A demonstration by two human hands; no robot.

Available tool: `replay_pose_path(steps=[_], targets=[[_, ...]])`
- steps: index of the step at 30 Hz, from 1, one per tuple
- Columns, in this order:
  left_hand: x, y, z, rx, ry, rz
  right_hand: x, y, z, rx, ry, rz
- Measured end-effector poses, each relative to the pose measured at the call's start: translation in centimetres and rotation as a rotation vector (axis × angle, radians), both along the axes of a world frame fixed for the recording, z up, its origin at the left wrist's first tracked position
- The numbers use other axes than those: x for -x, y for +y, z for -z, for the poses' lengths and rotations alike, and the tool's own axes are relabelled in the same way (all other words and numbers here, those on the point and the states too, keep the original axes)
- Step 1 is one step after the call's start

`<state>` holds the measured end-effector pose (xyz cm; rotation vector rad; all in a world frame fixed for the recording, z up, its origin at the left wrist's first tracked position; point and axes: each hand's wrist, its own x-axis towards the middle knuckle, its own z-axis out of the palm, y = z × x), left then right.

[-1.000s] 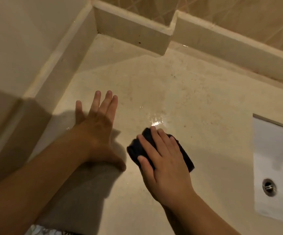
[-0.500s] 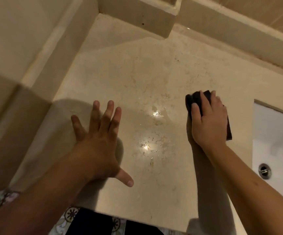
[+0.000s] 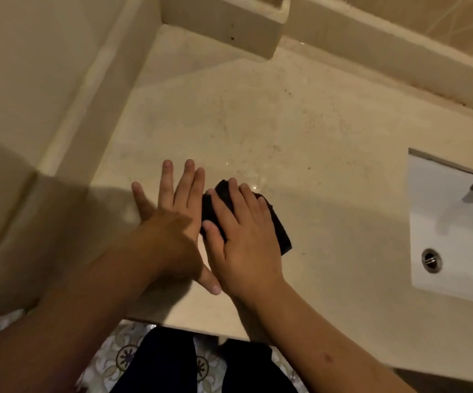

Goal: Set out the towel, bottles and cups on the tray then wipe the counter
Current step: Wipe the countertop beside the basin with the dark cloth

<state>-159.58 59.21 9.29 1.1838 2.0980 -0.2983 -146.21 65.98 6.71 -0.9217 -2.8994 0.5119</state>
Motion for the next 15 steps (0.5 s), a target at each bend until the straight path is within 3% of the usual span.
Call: replay_pose_path(steps=[5,10,15], targets=[[-0.6,0.7,-1.0,0.022,0.039,-0.062,-6.1,0.8,-0.1,0.025,-0.027,-0.141],[-3.1,-1.8,-1.4,-0.078,-0.003,-0.204,-12.9,4.8,-0.3,0.012,-0.058,-0.066],[-8.3,-2.7,-1.1,0.011,0.018,-0.286,-15.8,10.3,-0.8,0.02,-0.026,-0.055]])
